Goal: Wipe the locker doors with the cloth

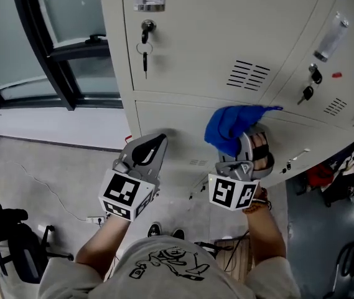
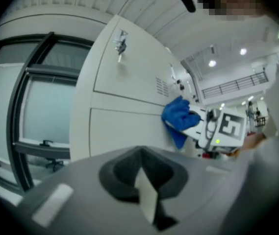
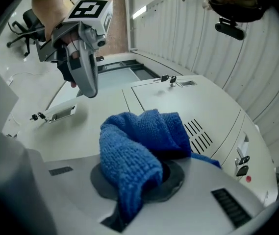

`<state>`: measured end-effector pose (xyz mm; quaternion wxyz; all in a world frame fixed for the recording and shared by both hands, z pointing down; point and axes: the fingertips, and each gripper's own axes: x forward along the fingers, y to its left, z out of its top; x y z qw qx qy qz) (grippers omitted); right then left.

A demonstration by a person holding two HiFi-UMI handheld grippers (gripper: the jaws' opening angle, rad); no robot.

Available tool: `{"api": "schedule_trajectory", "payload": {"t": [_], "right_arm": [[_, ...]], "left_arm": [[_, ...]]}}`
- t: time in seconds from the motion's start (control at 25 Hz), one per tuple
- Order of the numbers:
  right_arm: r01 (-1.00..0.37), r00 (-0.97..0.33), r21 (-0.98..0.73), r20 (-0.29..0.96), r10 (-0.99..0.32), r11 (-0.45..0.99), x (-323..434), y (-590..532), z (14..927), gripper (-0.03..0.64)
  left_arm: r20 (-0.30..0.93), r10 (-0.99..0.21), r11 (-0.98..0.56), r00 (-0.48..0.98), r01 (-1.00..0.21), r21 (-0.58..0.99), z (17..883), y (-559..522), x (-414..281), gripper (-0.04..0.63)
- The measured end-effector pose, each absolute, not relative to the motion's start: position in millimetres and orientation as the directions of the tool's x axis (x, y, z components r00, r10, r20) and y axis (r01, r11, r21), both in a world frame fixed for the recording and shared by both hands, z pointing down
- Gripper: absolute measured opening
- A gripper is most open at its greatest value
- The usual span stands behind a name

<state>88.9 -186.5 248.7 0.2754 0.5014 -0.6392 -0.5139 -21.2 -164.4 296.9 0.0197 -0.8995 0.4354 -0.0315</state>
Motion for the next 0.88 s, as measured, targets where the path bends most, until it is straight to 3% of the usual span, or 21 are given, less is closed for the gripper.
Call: {"api": "schedule_trajectory", "payload": {"t": [0.36,0.64,0.8,0.88], "right_arm": [[-0.448,-0.411,0.894,-0.203,-0.889,0.003,53,-186,297,0.034],[-0.505,-0.442,0.842,-0.065,-0.895,0.188,29,-189,360,0.034],[-0.632,-0.465,0.693,0.018,-0.885,0.346,26,-182,359,0.034],[-0.679,-0.502,0.62,0.001,-0.865,0.394,24,-169,348,0.034]], "left_arm": [[0.078,-0.805,-0.592,0.588,-0.805,-0.043,316,-167,-43,0.003],[0.113,-0.805,-0.587,0.583,-0.81,-0.003,345,-161,-46,0.003],[0.113,-0.808,-0.58,0.578,-0.814,0.018,352,-156,-45,0.003],[0.103,-0.811,-0.576,0.576,-0.817,0.024,351,-153,-45,0.003]]}}
